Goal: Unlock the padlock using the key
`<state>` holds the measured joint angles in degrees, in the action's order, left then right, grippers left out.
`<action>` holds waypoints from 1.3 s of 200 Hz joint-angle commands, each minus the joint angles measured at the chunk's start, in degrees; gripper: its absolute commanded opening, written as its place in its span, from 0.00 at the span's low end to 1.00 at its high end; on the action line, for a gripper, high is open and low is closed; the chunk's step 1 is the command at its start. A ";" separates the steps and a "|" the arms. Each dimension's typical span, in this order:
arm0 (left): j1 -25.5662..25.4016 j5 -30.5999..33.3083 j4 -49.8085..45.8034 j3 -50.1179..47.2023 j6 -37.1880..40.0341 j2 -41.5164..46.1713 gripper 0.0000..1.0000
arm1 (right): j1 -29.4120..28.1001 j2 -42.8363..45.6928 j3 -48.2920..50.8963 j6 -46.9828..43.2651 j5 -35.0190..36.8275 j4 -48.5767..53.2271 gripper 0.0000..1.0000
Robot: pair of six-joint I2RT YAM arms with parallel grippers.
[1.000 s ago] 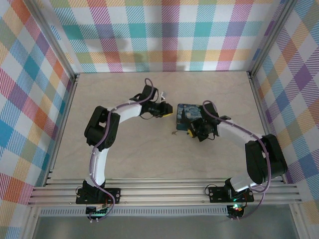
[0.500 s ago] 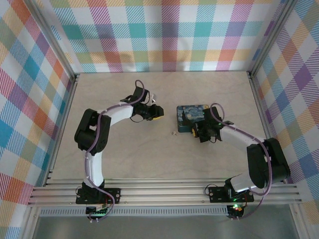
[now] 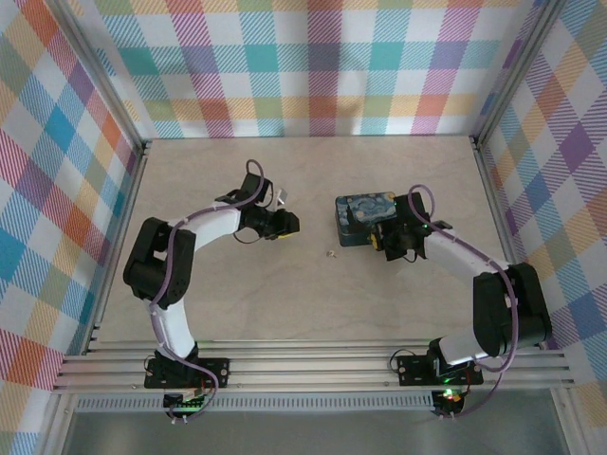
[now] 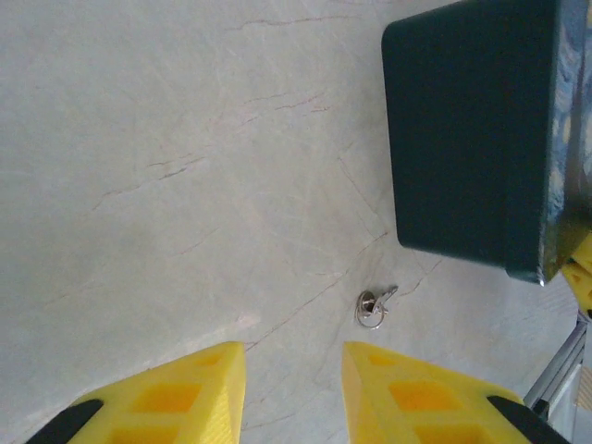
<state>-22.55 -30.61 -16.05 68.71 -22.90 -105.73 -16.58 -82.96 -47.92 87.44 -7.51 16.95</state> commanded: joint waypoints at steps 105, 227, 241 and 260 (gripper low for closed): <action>3.71 4.58 -9.80 -4.63 5.92 11.03 0.39 | -18.72 -11.52 -16.42 -25.86 0.13 19.13 0.00; 8.96 14.09 -14.06 -5.22 12.48 21.06 0.63 | -19.63 -11.21 -24.06 -39.65 5.49 24.75 0.77; 9.49 16.93 -13.41 -4.76 13.58 22.83 0.95 | -19.50 -7.68 -24.23 -42.99 8.44 25.74 0.90; 10.38 21.63 -12.91 -3.91 14.86 24.98 1.00 | -18.79 -2.93 -24.67 -49.45 15.78 27.55 1.00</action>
<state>-13.80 -16.08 -28.80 62.52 -10.98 -84.66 -36.25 -92.09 -70.74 47.09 -0.64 40.64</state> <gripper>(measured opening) 0.982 0.967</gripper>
